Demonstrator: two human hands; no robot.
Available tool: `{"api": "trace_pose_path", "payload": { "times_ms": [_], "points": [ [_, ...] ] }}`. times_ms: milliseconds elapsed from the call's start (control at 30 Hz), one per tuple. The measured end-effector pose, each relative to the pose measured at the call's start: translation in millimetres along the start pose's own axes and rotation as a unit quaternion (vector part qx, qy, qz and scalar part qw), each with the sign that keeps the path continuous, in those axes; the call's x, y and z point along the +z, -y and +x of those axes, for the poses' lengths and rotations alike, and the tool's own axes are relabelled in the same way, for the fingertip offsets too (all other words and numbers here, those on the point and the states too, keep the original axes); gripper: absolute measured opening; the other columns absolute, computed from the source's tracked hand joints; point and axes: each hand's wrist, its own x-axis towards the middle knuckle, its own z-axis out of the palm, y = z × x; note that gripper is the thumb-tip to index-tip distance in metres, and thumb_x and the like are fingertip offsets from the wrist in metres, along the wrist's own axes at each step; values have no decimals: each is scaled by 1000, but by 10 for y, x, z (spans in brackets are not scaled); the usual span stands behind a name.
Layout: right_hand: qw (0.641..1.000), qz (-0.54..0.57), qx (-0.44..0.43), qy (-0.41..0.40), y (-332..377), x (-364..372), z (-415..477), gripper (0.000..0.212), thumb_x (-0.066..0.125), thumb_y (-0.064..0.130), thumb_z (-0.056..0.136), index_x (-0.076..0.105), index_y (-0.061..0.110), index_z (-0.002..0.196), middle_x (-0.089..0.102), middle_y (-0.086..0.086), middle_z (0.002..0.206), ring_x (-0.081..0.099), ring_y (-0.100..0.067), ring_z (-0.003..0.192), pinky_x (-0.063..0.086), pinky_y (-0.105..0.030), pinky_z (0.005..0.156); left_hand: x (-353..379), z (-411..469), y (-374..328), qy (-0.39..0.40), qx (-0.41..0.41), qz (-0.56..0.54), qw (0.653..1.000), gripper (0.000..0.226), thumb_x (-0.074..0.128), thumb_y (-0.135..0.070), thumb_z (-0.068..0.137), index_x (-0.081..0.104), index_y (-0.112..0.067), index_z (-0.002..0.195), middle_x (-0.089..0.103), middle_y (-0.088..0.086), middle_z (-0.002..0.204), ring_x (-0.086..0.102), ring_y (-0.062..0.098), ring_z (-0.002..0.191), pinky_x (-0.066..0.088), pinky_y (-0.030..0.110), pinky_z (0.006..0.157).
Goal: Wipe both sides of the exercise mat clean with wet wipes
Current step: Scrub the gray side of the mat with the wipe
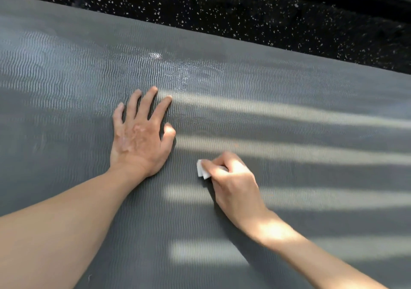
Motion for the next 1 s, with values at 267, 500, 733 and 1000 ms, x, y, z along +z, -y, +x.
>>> {"api": "trace_pose_path", "payload": {
  "times_ms": [267,500,733,1000],
  "points": [
    [999,-5,12,-29,-64,18,76,18,55,4,83,69,13,92,50,-3,79,52,-20,67,47,-31,56,-5,-10,-20,-7,-2,-10,1000,63,29,-43,88,39,-25,148,26,3,160,18,27,147,10,51,119],
    [1000,5,13,14,11,-6,18,24,45,20,85,68,15,91,46,3,80,46,-12,70,39,-24,55,-3,0,-15,6,-4,-1,1000,58,36,-40,93,35,-27,150,22,1,161,15,25,148,8,49,120],
    [997,51,-12,63,171,-1,-408,8,56,22,81,52,26,87,47,4,82,49,-13,75,44,-34,63,-6,-1,-9,6,-3,-3,1000,57,42,-37,94,35,-27,149,22,2,161,14,26,148,6,48,120],
    [999,25,4,39,235,0,-579,20,54,-2,78,64,14,86,49,-1,80,51,-19,71,47,-30,57,-9,-8,-9,4,-2,-9,1000,55,41,-37,94,35,-28,149,22,1,161,13,25,149,6,49,121]
  ]
}}
